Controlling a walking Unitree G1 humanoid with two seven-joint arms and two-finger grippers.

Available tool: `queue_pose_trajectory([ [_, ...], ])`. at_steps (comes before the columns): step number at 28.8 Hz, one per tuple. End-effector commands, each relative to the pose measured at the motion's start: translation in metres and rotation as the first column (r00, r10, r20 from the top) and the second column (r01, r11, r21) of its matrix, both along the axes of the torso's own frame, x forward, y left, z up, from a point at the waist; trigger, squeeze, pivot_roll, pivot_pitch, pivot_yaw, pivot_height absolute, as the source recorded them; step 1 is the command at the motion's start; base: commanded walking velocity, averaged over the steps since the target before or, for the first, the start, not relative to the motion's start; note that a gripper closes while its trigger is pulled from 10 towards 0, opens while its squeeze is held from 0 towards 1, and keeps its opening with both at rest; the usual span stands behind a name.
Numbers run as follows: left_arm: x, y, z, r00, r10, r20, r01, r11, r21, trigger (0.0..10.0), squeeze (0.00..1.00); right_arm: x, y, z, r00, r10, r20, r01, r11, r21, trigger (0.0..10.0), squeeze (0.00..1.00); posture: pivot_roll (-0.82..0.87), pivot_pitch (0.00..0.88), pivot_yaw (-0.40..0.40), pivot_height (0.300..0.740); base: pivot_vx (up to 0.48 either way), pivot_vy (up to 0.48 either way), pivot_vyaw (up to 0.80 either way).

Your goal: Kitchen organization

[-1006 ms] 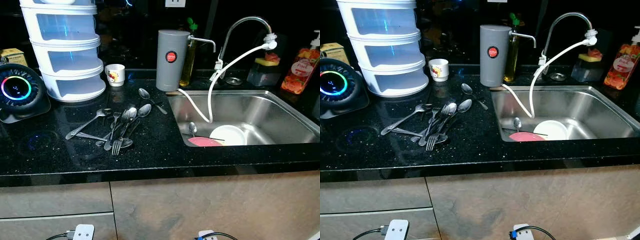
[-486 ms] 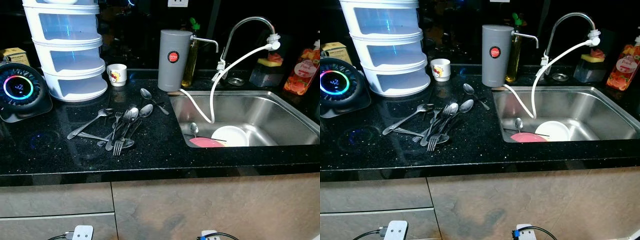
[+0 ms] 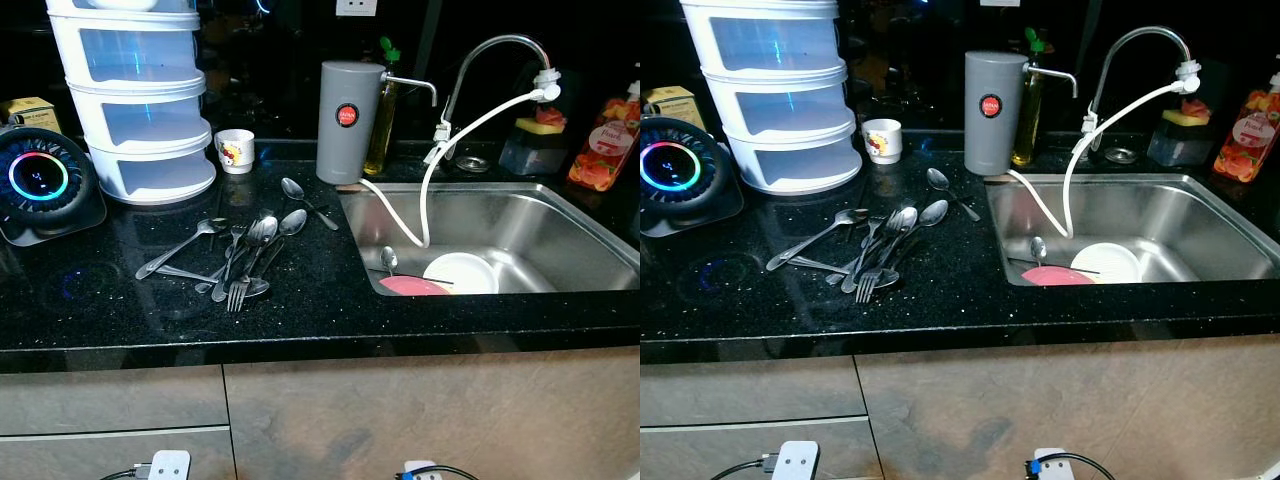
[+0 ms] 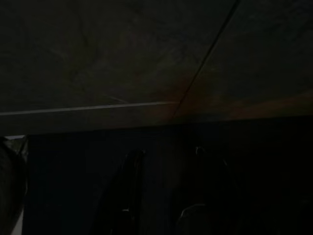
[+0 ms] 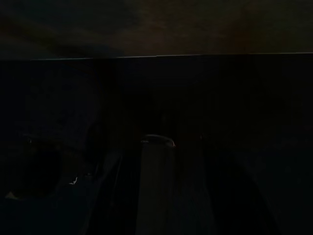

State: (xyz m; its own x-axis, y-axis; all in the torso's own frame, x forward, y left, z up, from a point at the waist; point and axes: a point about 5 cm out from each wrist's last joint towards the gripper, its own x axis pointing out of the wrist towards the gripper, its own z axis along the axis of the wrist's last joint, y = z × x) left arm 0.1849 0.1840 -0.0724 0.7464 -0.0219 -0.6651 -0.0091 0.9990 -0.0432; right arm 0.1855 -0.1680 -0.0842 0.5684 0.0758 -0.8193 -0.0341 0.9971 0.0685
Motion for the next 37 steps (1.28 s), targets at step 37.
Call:
queue_pose_trajectory([
  [37, 0.0037, -0.0044, 0.0008, 1.0, -0.011, 0.007, 0.011, 1.0, -0.022, 10.0, 0.0, -0.0078, -0.0003, -0.0041, 0.999, -0.017, -0.027, 0.017, 1.0, 0.008, 10.0, 0.0, 0.04, 0.034, -0.033, 0.74, -0.117, 0.0, 0.0],
])
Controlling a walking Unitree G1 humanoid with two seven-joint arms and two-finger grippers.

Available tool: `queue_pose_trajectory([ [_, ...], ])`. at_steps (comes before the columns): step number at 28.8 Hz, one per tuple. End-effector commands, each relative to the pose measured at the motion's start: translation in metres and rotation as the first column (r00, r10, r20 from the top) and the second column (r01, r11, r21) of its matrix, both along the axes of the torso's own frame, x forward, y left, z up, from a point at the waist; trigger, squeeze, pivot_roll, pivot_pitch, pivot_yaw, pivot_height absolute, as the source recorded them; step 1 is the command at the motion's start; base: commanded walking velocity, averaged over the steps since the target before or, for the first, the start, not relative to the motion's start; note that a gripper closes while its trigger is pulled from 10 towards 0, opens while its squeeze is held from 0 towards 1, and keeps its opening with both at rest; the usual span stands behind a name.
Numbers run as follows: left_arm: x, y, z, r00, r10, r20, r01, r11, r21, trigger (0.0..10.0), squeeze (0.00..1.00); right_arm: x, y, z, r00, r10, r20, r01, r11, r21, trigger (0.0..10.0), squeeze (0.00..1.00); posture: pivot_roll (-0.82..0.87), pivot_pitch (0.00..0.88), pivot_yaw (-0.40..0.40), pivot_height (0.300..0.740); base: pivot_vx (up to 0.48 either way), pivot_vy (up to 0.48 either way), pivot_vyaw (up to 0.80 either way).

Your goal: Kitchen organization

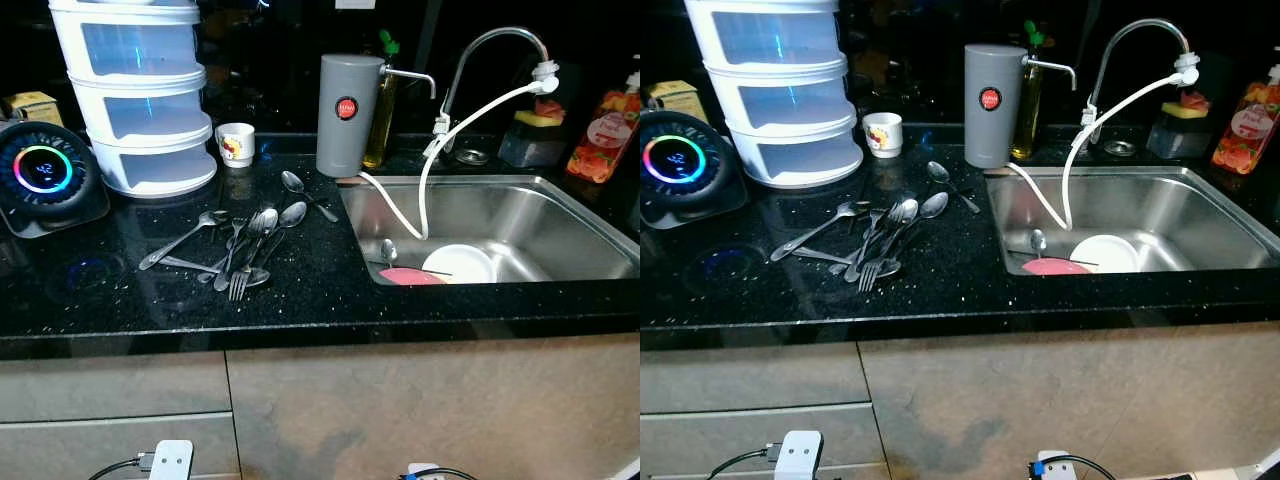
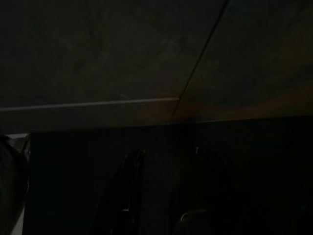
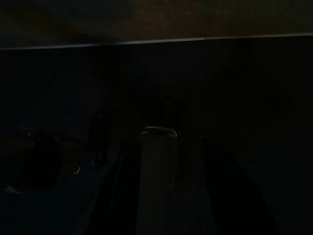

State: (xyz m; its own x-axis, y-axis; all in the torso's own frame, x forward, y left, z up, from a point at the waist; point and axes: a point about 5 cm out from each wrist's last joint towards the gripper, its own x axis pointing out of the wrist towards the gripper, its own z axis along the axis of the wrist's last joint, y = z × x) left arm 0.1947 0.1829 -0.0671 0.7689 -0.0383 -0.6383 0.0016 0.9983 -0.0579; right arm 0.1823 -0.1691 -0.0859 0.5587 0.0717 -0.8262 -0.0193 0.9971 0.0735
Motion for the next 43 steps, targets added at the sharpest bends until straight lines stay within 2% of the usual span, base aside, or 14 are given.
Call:
queue_pose_trajectory([
  [1, -0.006, -0.003, -0.005, 1.0, -0.003, -0.028, 0.002, 1.0, -0.008, 10.0, 0.0, -0.005, 0.001, -0.002, 1.0, -0.003, -0.015, 0.003, 1.0, 0.004, 10.0, 0.0, 0.04, 0.034, -0.033, 0.74, -0.334, 0.0, 0.0],
  [13, -0.006, -0.003, -0.005, 0.999, -0.001, -0.034, 0.001, 1.0, -0.005, 10.0, 0.0, -0.002, -0.001, -0.001, 1.0, -0.001, -0.011, 0.001, 1.0, 0.003, 10.0, 0.0, 0.04, 0.035, -0.036, 0.74, -0.312, 0.0, 0.0],
  [32, -0.007, -0.004, -0.007, 0.998, 0.005, -0.067, -0.006, 1.0, -0.007, 10.0, 0.0, 0.002, 0.001, 0.001, 1.0, -0.003, -0.006, 0.003, 1.0, 0.013, 10.0, 0.0, 0.04, 0.036, -0.039, 0.74, 0.0, 0.0, 0.0],
  [37, -0.006, -0.004, -0.007, 0.997, -0.003, -0.072, 0.004, 1.0, 0.013, 10.0, 0.0, 0.002, 0.001, 0.001, 1.0, -0.014, -0.006, 0.014, 1.0, 0.019, 10.0, 0.0, 0.04, 0.036, -0.039, 0.74, 0.0, 0.0, 0.0],
  [38, -0.003, -0.003, -0.004, 0.999, -0.023, -0.045, 0.025, 0.999, 0.045, 10.0, 0.0, 0.003, 0.002, 0.002, 1.0, -0.011, 0.004, 0.011, 1.0, 0.027, 10.0, 0.0, 0.04, 0.038, -0.033, 0.74, 0.0, 0.0, 0.0],
  [40, 0.001, -0.003, -0.001, 0.999, -0.035, -0.016, 0.036, 0.998, 0.057, 10.0, 0.0, 0.005, 0.002, 0.003, 1.0, -0.012, 0.018, 0.011, 0.999, 0.036, 10.0, 0.0, 0.04, 0.038, -0.033, 0.74, 0.0, 0.0, 0.0],
  [41, 0.007, -0.001, 0.007, 0.995, -0.089, 0.051, 0.084, 0.992, 0.095, 10.0, 0.0, 0.016, 0.001, 0.009, 0.995, -0.042, 0.085, 0.036, 0.997, 0.067, 10.0, 0.0, 0.05, 0.039, -0.025, 0.74, 0.0, 0.0, 0.0],
  [43, 0.013, 0.001, 0.015, 0.986, -0.121, 0.114, 0.107, 0.987, 0.122, 10.0, 0.0, 0.03, 0.0, 0.019, 0.985, -0.068, 0.158, 0.048, 0.991, 0.126, 10.0, 0.0, 0.05, 0.039, -0.025, 0.74, 0.0, 0.0, 0.0],
])
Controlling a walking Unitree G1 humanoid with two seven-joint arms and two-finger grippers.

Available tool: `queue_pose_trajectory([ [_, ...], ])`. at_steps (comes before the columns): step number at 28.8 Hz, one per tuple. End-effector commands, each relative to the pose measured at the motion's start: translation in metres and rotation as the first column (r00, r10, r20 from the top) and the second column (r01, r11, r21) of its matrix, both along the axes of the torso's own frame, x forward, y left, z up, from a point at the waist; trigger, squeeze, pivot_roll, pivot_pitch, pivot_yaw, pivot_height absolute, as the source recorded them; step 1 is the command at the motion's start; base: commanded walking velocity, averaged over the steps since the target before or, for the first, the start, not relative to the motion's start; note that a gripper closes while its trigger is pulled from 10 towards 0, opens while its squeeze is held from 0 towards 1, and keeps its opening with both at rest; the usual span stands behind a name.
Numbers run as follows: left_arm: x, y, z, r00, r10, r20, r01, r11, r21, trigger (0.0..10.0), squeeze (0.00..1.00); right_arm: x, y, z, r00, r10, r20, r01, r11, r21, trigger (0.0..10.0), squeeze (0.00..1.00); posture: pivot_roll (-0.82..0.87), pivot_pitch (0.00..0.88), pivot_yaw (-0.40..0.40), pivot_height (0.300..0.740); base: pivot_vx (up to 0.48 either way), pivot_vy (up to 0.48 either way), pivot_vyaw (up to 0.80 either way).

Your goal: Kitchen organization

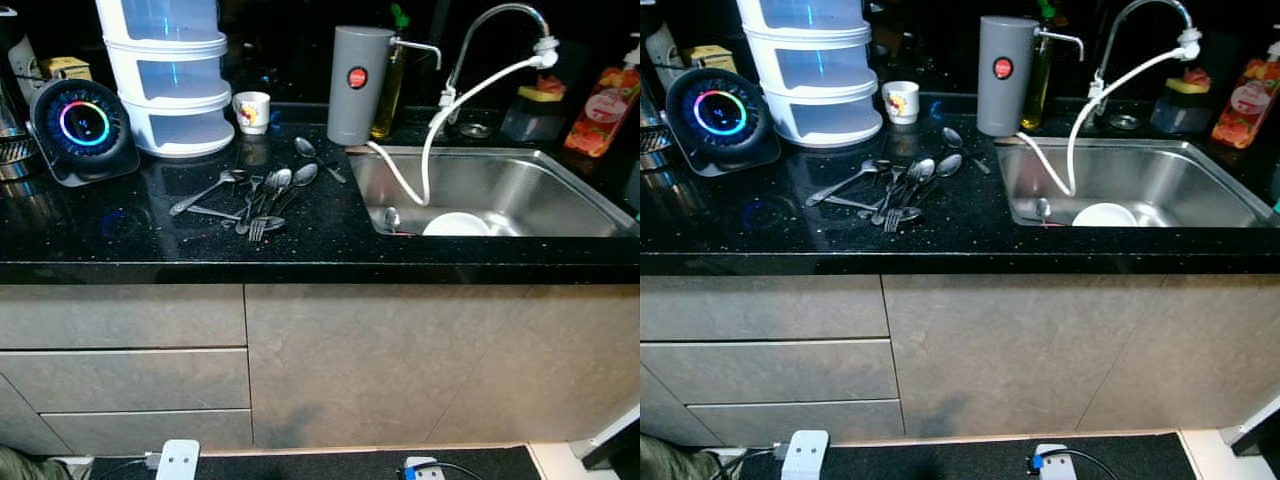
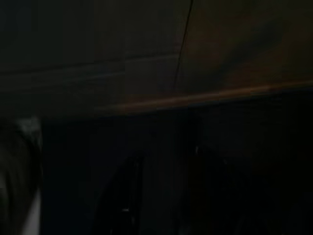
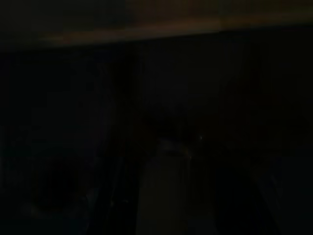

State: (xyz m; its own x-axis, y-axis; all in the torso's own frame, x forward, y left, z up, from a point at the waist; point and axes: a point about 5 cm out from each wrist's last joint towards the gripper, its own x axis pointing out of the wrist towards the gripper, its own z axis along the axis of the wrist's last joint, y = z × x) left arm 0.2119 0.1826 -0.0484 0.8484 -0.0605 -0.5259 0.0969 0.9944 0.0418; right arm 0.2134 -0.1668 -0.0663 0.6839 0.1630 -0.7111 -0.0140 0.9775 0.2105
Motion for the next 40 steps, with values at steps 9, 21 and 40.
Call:
queue_pose_trajectory([
  [9, 0.045, 0.011, 0.121, 0.84, -0.146, 0.522, 0.201, 0.978, -0.05, 10.0, 0.0, 0.066, 0.022, 0.123, 0.796, 0.271, 0.541, -0.539, 0.725, 0.429, 10.0, 0.0, 0.04, 0.043, -0.019, 0.74, 0.0, 0.0, 0.0],
  [21, 0.1, 0.036, 0.23, 0.714, 0.044, 0.699, -0.026, 0.999, -0.036, 10.0, 0.0, 0.15, -0.008, 0.26, 0.51, -0.104, 0.854, -0.131, 0.972, 0.197, 10.0, 0.0, 0.06, 0.026, -0.024, 0.74, 0.0, 0.0, 0.0],
  [40, 0.116, 0.014, 0.278, 0.653, 0.016, 0.757, 0.047, 0.997, -0.061, 10.0, 0.0, 0.156, 0.004, 0.296, 0.392, -0.04, 0.919, 0.112, 0.994, -0.005, 10.0, 0.0, 0.06, 0.028, -0.025, 0.74, 0.0, 0.0, 0.0],
])
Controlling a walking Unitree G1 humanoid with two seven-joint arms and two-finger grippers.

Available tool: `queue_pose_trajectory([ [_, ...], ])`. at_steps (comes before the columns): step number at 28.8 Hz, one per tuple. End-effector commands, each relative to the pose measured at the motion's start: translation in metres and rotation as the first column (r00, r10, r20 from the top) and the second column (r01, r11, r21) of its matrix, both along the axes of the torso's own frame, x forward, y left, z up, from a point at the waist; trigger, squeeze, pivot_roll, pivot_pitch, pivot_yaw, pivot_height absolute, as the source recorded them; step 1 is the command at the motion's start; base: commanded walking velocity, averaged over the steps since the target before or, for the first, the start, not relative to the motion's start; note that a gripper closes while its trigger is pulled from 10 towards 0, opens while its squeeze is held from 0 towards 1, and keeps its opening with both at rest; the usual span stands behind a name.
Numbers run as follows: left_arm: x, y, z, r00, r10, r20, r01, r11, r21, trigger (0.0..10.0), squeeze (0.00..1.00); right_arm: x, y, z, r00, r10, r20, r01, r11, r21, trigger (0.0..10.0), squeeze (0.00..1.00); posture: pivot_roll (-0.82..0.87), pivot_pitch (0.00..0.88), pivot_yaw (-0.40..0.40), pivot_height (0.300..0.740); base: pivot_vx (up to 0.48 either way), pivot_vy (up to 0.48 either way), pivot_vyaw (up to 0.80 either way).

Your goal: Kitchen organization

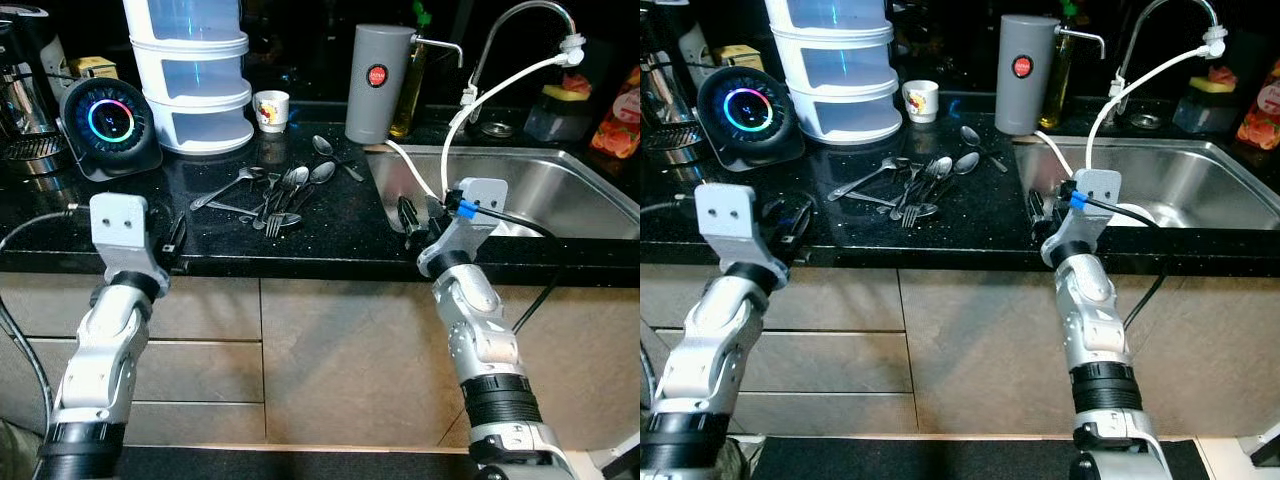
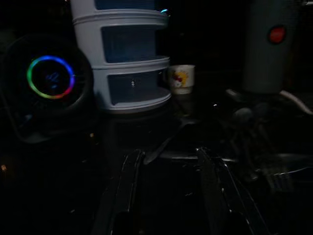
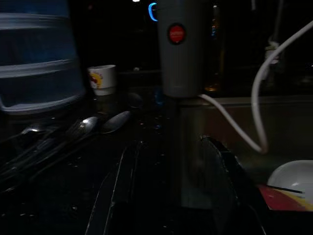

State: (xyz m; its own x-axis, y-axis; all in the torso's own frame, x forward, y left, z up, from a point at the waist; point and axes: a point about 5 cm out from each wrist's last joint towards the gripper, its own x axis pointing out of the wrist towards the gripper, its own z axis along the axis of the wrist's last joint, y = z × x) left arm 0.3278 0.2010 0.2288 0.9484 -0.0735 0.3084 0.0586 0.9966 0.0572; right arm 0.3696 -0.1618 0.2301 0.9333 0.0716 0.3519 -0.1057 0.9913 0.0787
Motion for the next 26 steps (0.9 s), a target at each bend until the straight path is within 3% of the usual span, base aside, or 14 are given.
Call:
queue_pose_trajectory([
  [1, 0.0007, -0.0063, 0.0011, 1.0, -0.03, -0.007, 0.03, 0.999, -0.014, 10.0, 0.0, 0.0006, -0.0003, -0.0017, 1.0, -0.027, -0.013, 0.027, 0.999, -0.018, 10.0, 0.0, 0.06, 0.03, -0.02, 0.74, 0.0, 0.0, 0.0],
  [17, 0.0032, -0.0138, 0.002, 0.997, -0.069, -0.029, 0.069, 0.998, 0.008, 10.0, 0.0, 0.0038, 0.0089, -0.0086, 0.999, -0.034, -0.038, 0.033, 0.999, -0.038, 10.0, 0.0, 0.06, 0.034, -0.018, 0.74, 0.0, 0.0, 0.0],
  [26, 0.0027, -0.0136, 0.0014, 0.997, -0.075, -0.03, 0.075, 0.997, 0.004, 10.0, 0.0, 0.0041, 0.0092, -0.0096, 0.998, -0.038, -0.043, 0.036, 0.999, -0.04, 10.0, 0.0, 0.06, 0.034, -0.018, 0.74, 0.277, 0.0, 0.0],
])
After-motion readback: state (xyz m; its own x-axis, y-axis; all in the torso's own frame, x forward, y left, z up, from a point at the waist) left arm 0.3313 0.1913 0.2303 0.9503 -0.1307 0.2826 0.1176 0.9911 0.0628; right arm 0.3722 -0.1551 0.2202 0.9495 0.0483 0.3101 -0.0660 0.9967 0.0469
